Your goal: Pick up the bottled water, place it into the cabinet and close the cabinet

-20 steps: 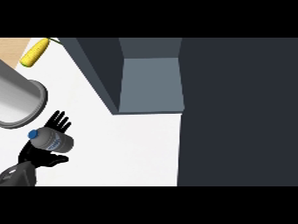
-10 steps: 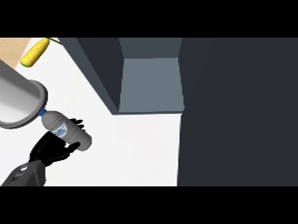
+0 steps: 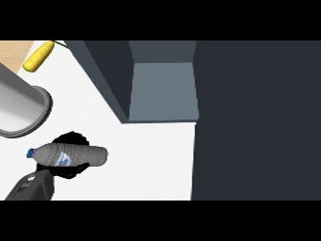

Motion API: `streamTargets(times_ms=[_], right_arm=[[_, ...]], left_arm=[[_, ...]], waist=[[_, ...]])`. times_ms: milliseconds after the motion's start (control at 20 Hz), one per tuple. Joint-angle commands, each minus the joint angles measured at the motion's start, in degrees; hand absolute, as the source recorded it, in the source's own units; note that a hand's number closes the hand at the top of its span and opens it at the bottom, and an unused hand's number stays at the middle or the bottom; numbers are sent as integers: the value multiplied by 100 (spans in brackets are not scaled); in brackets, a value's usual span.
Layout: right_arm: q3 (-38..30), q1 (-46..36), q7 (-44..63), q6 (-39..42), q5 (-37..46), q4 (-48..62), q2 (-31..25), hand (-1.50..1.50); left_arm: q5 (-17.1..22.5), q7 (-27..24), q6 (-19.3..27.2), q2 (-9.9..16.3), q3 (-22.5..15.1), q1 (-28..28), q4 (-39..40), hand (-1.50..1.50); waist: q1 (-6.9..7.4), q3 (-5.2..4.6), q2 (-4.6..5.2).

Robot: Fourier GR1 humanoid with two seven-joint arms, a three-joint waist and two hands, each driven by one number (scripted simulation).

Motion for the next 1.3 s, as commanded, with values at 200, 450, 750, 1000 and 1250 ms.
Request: streamTargets(times_ms=[200, 450, 750, 1000, 1250], right_arm=[[-56, -75, -4, -123, 44, 112, 67, -150], [-388, -48, 235, 9, -358, -125, -225, -150], [15, 284, -300, 143, 56, 99, -93, -150], [106, -15, 87, -152, 137, -70, -6, -150], [80, -28, 270, -123, -109, -342, -94, -150]], left_arm=[[432, -921, 156, -261, 347, 423, -239, 150], [773, -1037, 822, -730, 551, 559, -448, 150], [1311, -242, 697, -804, 602, 457, -925, 150], [1596, 264, 711, -1227, 286, 1299, -2282, 150], [1932, 1369, 1458, -1448, -244, 1569, -3665, 150]], waist=[[103, 12, -30], [97, 15, -34], [90, 20, -48], [167, 25, -62], [138, 23, -54]])
